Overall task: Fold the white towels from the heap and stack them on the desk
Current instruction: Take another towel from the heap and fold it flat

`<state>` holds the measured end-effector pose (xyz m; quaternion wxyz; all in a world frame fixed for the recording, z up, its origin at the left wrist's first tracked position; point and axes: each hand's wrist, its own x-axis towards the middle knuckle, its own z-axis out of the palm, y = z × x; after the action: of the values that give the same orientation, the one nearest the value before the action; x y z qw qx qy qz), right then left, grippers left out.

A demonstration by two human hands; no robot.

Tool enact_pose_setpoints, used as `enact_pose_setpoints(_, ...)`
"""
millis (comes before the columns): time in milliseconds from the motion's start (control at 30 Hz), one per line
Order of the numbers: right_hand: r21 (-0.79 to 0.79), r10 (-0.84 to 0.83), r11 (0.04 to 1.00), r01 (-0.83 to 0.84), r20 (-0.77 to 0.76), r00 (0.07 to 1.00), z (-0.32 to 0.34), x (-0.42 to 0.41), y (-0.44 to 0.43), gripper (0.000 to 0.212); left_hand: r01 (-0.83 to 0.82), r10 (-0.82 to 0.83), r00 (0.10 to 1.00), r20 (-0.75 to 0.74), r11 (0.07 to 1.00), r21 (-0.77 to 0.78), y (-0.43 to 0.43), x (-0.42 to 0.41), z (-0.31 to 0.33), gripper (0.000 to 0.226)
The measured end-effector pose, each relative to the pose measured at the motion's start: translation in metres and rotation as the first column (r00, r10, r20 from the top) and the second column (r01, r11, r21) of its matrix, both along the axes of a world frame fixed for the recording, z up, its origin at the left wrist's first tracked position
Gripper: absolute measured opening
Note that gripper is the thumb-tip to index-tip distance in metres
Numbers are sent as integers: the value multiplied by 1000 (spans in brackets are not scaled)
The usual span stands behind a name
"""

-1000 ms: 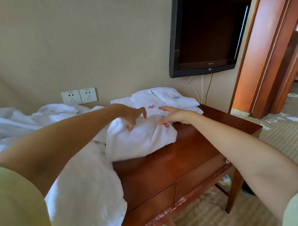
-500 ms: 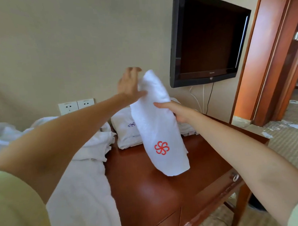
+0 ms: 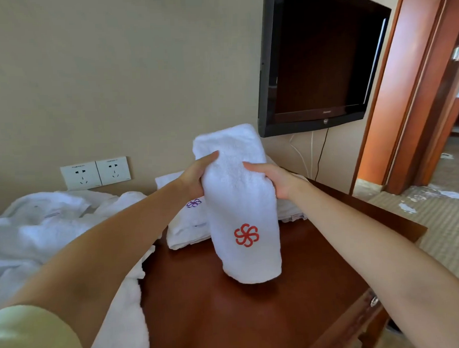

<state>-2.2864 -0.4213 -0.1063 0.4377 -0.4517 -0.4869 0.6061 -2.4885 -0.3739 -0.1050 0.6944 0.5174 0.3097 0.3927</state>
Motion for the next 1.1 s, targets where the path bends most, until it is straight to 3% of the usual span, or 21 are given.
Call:
enact_pose_setpoints(100, -54, 88, 994, -92, -76, 993, -23, 8, 1, 41, -20, 18, 998, 68, 999, 35, 8, 10, 5, 39)
enact_pose_setpoints(267, -134, 344, 935, -329, 107, 933, -72, 15, 1, 58, -160, 159, 974, 164, 987, -4, 22, 15, 17, 25)
enact_pose_setpoints(400, -14, 199, 980, -199, 106, 974, -69, 16, 7, 47, -245, 249, 944, 218, 969, -41, 41, 14, 32, 32)
enact_pose_setpoints(500, 38, 100, 994, -100, 1, 995, -50, 24, 21, 37, -243, 218, 935, 281, 968, 57, 62, 13, 54, 38)
enact_pose_setpoints(633, 34, 34, 999, -33, -23, 999, -27, 38, 56, 38, -201, 142, 945, 293, 962, 183, 99, 22, 80, 42)
enact_pose_setpoints(700, 18, 21, 1000, -21, 1, 1000, -23, 43, 77, 35, -130, 70, 962, 263, 967, 220, 122, 31, 77, 44)
enact_pose_setpoints(767, -49, 25, 999, -22, 42, 999, -30, 47, 99, 29, -159, 135, 981, 139, 971, 181, 156, 38, 56, 45)
enact_pose_setpoints(833, -164, 37, 986, -26, 65, 997, -45, 47, 118, 26, -217, 216, 975, -59, 976, -9, 185, 36, 15, 45)
enact_pose_setpoints(900, -265, 71, 963, -55, 52, 996, -58, 46, 134, 28, -267, 213, 941, -261, 944, -192, 202, 28, -36, 67)
enact_pose_setpoints(933, -298, 92, 952, -73, 49, 995, -61, 44, 139, 30, -267, 196, 938, -285, 934, -237, 201, 24, -56, 70)
enact_pose_setpoints(1000, -331, 131, 938, -102, 67, 989, -63, 43, 148, 34, -287, 222, 938, -267, 929, -234, 198, 17, -81, 56)
enact_pose_setpoints(1100, -347, 159, 929, -130, 56, 986, -60, 43, 147, 31, -286, 240, 948, -209, 931, -227, 198, 15, -83, 55)
